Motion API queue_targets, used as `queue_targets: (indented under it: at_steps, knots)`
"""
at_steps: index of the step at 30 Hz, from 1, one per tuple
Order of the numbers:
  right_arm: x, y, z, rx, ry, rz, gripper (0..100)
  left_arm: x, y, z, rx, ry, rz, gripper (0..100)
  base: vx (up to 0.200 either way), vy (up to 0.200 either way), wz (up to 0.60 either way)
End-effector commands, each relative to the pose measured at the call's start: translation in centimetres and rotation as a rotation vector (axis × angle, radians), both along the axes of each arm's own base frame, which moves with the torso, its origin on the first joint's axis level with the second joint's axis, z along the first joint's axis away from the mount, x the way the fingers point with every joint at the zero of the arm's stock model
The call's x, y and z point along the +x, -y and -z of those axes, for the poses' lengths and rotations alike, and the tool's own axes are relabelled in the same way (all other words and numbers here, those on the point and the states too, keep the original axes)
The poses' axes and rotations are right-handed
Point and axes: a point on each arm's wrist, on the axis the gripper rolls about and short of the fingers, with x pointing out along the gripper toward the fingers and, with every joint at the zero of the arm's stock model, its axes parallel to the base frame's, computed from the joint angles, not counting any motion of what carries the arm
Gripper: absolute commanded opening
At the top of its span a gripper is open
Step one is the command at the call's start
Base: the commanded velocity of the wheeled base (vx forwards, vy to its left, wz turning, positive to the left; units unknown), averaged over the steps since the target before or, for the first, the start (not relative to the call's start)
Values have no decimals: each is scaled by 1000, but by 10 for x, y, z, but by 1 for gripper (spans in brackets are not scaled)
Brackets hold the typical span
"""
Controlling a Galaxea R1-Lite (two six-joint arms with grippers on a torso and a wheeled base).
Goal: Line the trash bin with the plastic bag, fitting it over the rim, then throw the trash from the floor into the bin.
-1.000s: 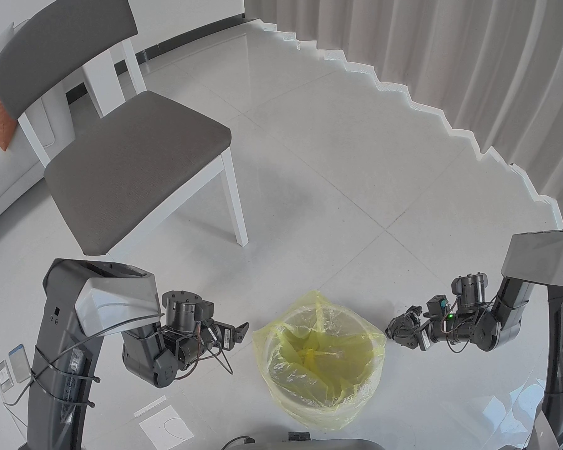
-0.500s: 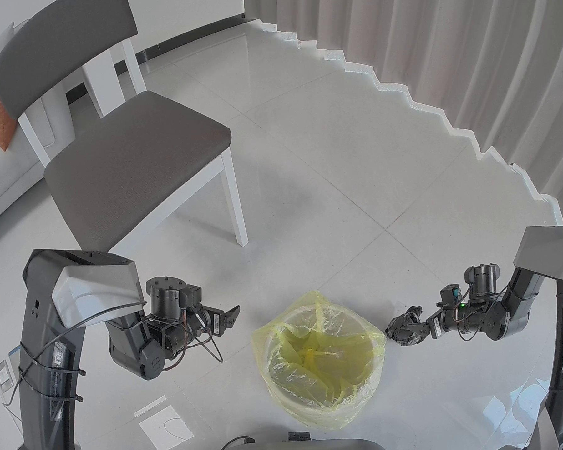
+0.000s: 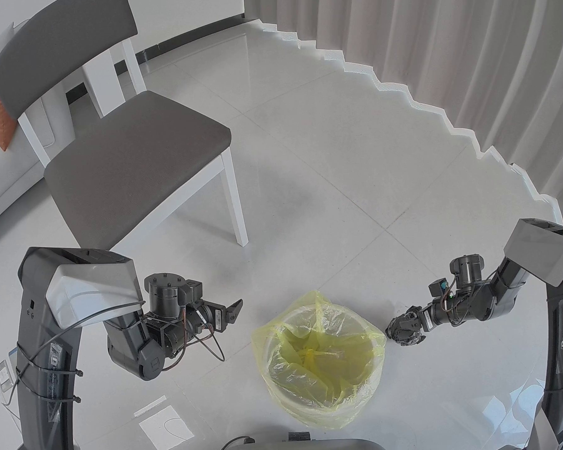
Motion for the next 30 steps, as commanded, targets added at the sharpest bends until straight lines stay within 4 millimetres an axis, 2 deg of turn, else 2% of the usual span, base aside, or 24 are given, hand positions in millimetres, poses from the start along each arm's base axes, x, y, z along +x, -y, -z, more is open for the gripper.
queue_targets:
  at_steps: [1, 12, 20, 30]
  knots:
    - [23, 1, -1, -2, -3, 6, 100, -1, 0, -3, -3, 6, 0, 100, 0, 0, 0]
    - [44, 4, -4, -21, -123, 23, 100, 1, 1, -3, -2, 11, -1, 100, 0, 0, 0]
    - [49, 3, -6, -34, -173, 22, 100, -1, 2, -2, -1, 7, 4, 100, 0, 0, 0]
    - [42, -12, -4, -40, -189, -6, 100, -1, 5, 1, 1, 4, 9, 100, 0, 0, 0]
